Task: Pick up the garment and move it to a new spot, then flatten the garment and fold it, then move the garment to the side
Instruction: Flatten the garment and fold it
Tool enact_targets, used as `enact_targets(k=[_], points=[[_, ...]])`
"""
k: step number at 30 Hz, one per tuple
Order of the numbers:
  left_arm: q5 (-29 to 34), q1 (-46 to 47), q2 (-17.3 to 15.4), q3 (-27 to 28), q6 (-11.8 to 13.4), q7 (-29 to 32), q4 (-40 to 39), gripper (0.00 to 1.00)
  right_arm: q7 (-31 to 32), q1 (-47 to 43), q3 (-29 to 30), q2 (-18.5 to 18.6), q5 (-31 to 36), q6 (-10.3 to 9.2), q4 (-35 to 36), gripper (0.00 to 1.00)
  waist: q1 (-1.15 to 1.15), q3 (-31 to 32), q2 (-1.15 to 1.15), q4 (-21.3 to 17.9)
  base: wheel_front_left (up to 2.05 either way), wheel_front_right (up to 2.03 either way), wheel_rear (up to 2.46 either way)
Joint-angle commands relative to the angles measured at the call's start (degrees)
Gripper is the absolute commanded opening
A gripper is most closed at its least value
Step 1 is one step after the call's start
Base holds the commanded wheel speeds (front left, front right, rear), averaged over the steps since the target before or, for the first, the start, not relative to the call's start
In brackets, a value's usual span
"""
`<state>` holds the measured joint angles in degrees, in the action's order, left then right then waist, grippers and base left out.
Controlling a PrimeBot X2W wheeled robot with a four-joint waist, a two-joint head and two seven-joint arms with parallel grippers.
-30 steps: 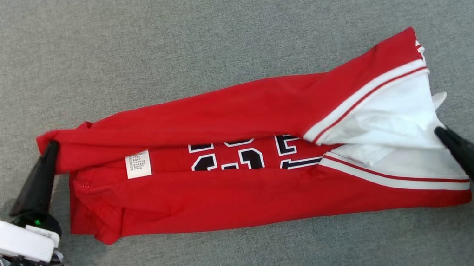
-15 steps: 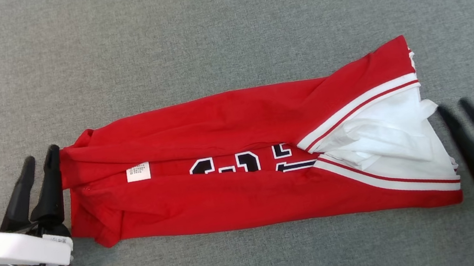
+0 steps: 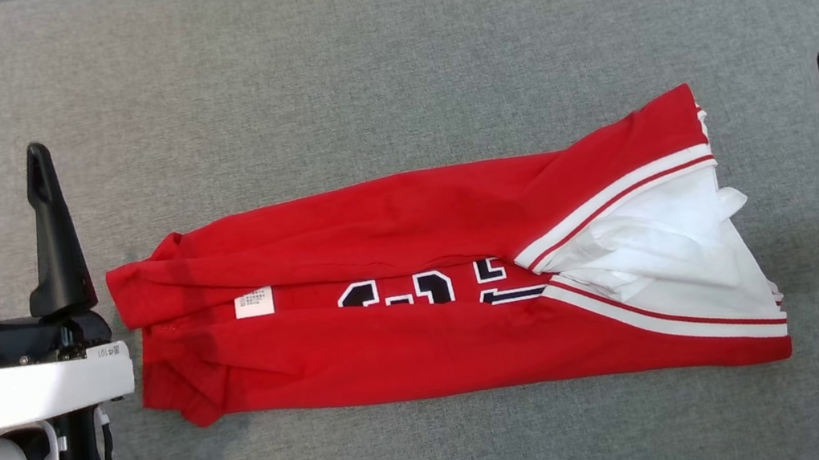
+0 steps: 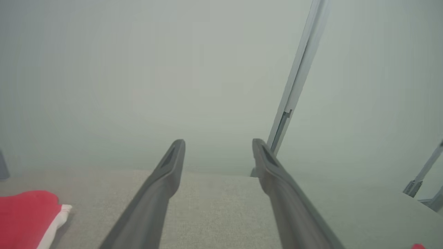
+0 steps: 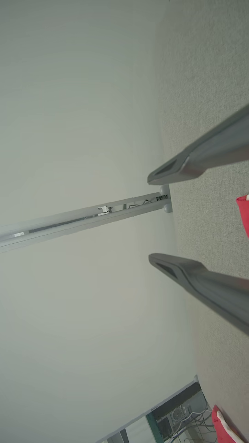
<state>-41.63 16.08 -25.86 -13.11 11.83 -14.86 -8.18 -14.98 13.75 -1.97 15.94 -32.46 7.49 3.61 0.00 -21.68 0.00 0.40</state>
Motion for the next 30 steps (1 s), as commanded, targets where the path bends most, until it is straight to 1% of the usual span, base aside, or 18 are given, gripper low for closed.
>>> enact_targets(k=[1,4,5,6,11,17,21,23,27,30], points=[[1.6,0.5,0.4,0.7,0.1,-0.2,-0.3,1.0,-0.3,0.4,0.5,-0.1,1.5,0.0,-0.3,1.0,0.0,0.4,0.0,0.4,0.0,0.0,0.0],[6.2,-1.3,2.7,3.0,-1.2,-0.2,-0.6,1.0,-0.3,0.6,0.2,-1.0,5.4,0.0,-1.9,1.0,0.0,1.1,0.0,0.9,0.0,0.0,0.0],[7.1,-2.0,3.6,3.6,-1.8,-0.2,-0.2,1.0,-0.3,0.3,0.2,-1.1,6.6,0.0,-2.6,1.0,0.0,1.2,0.0,1.0,0.0,0.0,0.0],[9.9,-3.1,4.5,4.9,-2.9,-0.2,1.0,1.0,-0.4,-0.1,-0.1,-1.5,8.4,0.0,-4.0,1.0,0.0,1.6,0.0,1.3,0.0,0.0,0.0],[14.5,-5.7,7.9,6.5,-5.4,-0.2,4.2,1.0,-0.4,-1.5,-0.4,-1.9,11.7,0.0,-8.0,1.0,0.0,2.4,0.0,2.1,0.0,0.0,0.0],[17.5,-6.6,11.1,8.0,-8.1,-0.2,6.3,1.0,-0.4,-2.1,0.0,-2.1,12.4,0.0,-10.4,1.0,0.0,3.3,0.0,3.2,0.0,0.0,0.0],[19.0,-6.0,12.5,8.9,-9.8,-0.2,7.4,1.0,-0.3,-1.3,0.4,-1.3,12.5,-0.01,-12.3,1.0,0.0,3.6,0.0,3.8,0.0,0.0,0.0],[19.3,-5.9,12.9,9.0,-10.0,-0.2,7.5,1.0,-0.2,-1.3,0.7,-0.8,12.8,-0.01,-13.3,1.0,0.0,3.7,0.0,4.0,0.0,0.0,0.0],[20.5,-5.2,13.9,9.6,-11.2,-0.2,8.3,1.0,0.7,-0.8,0.9,-0.4,12.1,0.0,-17.7,1.0,0.0,3.5,0.0,4.8,0.0,0.0,0.0],[21.2,-5.0,15.0,10.1,-11.9,-0.2,8.8,1.0,1.2,-0.4,-0.1,-0.7,11.2,0.0,-21.8,1.0,0.0,3.3,0.0,5.4,0.0,0.0,0.0]])
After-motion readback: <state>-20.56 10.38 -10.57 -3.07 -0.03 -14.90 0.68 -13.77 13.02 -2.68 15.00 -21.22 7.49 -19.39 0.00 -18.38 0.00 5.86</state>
